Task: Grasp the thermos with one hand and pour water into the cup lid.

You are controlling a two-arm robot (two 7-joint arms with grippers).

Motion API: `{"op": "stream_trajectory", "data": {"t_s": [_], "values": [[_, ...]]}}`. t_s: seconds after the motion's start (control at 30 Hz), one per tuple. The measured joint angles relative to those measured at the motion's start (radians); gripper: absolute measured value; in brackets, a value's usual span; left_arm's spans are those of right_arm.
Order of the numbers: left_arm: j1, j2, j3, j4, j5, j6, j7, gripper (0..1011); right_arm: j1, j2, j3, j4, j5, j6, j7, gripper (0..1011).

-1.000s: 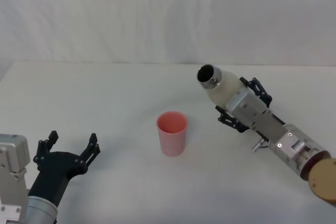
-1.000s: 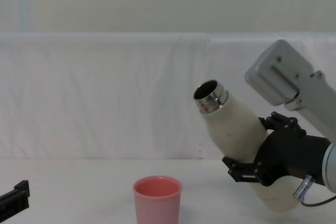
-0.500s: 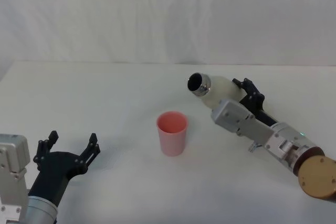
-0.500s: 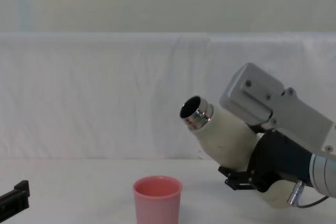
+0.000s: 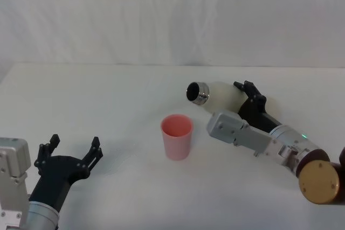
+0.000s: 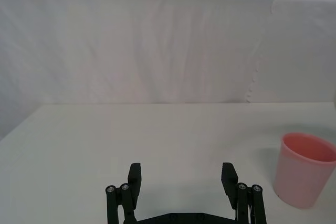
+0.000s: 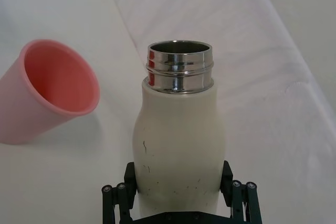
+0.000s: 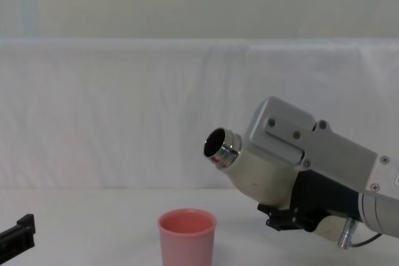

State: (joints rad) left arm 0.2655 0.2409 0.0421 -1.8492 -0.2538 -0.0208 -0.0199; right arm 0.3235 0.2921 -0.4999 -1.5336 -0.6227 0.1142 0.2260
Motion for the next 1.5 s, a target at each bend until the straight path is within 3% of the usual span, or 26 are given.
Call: {"op": "stream_trajectory", "data": {"t_s": [1.5], "values": [[0.0, 0.0, 0.0, 0.0, 0.0, 0.0, 0.0, 1001, 0.038, 0.039, -0.086, 0.004, -0.21, 0.032, 0.023, 950]]}}
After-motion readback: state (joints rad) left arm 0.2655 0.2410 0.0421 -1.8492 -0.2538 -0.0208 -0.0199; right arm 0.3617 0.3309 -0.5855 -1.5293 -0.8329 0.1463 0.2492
